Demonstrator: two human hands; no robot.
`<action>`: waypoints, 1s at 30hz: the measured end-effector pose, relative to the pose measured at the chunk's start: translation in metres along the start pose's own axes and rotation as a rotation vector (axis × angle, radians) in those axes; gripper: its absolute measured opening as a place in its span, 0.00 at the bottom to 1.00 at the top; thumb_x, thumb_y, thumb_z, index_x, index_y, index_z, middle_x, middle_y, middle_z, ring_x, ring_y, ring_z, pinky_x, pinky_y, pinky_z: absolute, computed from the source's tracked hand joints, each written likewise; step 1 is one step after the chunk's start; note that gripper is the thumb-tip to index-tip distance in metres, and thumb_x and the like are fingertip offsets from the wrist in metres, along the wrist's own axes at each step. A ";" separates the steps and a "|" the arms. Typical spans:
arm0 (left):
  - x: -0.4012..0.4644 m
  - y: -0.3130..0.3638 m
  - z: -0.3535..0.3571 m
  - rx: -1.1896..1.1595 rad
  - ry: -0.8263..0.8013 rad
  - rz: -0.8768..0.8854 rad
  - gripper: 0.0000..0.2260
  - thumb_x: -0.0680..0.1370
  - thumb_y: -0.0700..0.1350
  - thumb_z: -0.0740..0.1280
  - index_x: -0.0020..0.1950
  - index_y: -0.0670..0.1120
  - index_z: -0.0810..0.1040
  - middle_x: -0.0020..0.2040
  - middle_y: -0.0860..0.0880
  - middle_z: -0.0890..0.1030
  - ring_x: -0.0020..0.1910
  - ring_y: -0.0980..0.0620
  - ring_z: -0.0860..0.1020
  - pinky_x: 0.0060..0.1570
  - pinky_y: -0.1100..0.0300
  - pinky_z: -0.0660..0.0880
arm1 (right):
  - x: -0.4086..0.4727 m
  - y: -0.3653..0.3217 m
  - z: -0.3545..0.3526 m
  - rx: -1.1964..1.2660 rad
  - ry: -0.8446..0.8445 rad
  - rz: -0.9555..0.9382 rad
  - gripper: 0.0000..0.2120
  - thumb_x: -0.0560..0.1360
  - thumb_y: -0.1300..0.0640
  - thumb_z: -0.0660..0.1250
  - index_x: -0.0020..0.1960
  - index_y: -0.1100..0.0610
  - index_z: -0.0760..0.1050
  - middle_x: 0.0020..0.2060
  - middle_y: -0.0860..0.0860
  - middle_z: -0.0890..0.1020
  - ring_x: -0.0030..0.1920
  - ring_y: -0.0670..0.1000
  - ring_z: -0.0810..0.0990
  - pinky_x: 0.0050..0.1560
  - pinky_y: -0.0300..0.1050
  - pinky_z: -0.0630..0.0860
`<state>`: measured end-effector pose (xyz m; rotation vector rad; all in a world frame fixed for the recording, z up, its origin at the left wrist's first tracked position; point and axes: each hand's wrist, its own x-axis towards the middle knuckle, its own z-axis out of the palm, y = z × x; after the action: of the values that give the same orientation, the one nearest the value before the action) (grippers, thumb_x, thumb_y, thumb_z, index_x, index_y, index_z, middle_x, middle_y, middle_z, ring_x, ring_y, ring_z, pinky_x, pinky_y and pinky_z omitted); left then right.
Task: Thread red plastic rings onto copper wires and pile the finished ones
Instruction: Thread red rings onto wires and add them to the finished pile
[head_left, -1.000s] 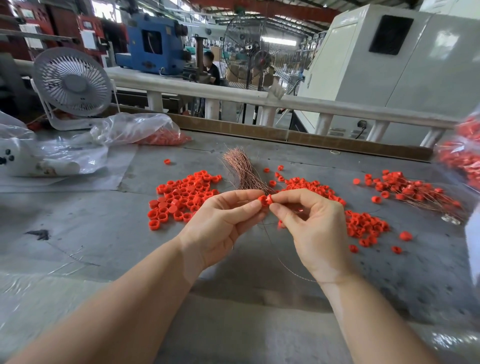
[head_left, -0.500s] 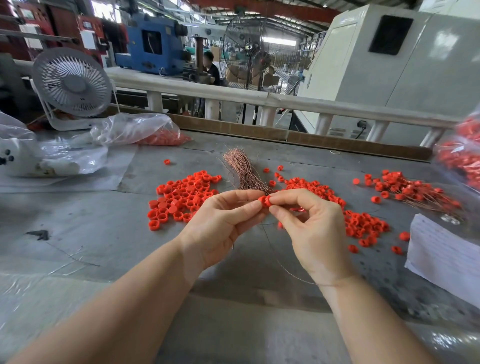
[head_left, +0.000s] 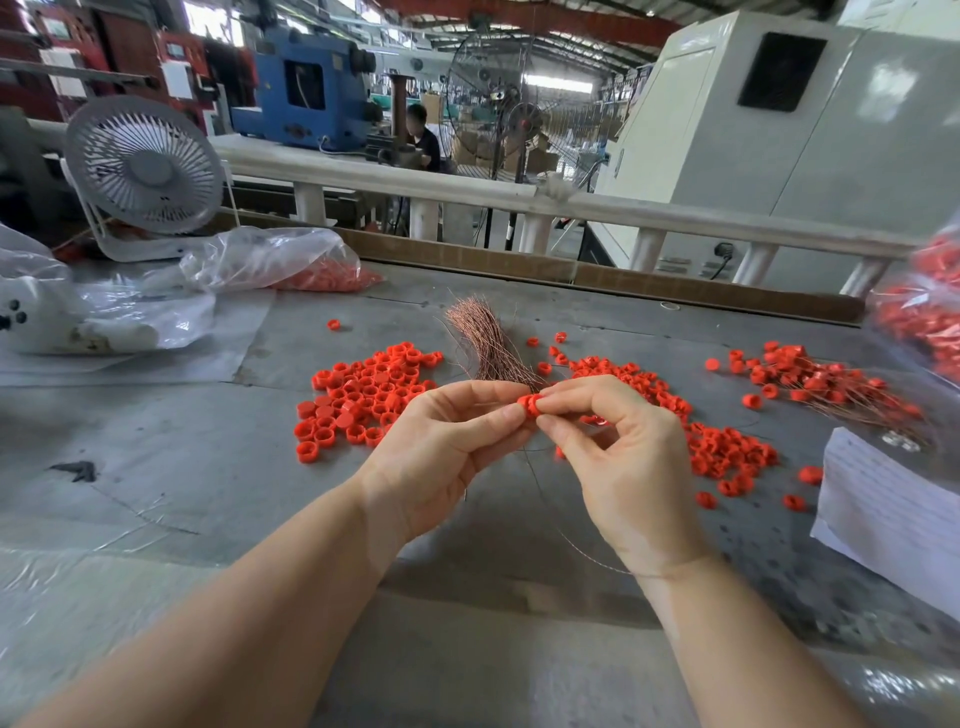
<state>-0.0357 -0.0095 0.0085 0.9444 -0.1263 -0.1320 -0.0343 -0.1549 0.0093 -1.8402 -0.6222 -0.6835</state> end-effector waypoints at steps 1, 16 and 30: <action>0.000 0.000 0.000 0.001 0.002 0.002 0.07 0.64 0.34 0.68 0.38 0.41 0.84 0.38 0.44 0.84 0.37 0.53 0.83 0.36 0.67 0.78 | 0.000 0.000 0.000 0.000 0.001 -0.002 0.09 0.69 0.69 0.71 0.40 0.55 0.81 0.41 0.45 0.81 0.43 0.46 0.80 0.39 0.46 0.77; 0.000 -0.001 0.003 0.047 0.016 0.058 0.07 0.63 0.34 0.68 0.39 0.40 0.83 0.38 0.43 0.84 0.37 0.52 0.83 0.37 0.66 0.78 | 0.000 0.000 -0.001 -0.014 0.016 -0.013 0.08 0.68 0.70 0.71 0.40 0.58 0.82 0.41 0.48 0.82 0.43 0.47 0.80 0.41 0.49 0.78; -0.002 -0.001 0.004 0.127 0.024 0.126 0.09 0.63 0.35 0.69 0.42 0.40 0.81 0.37 0.44 0.84 0.36 0.52 0.83 0.38 0.65 0.79 | 0.000 -0.003 -0.001 -0.067 0.027 -0.027 0.10 0.67 0.69 0.73 0.39 0.54 0.81 0.40 0.47 0.82 0.44 0.42 0.80 0.44 0.33 0.74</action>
<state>-0.0379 -0.0128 0.0097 1.0619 -0.1728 0.0040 -0.0360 -0.1549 0.0116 -1.8837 -0.6137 -0.7542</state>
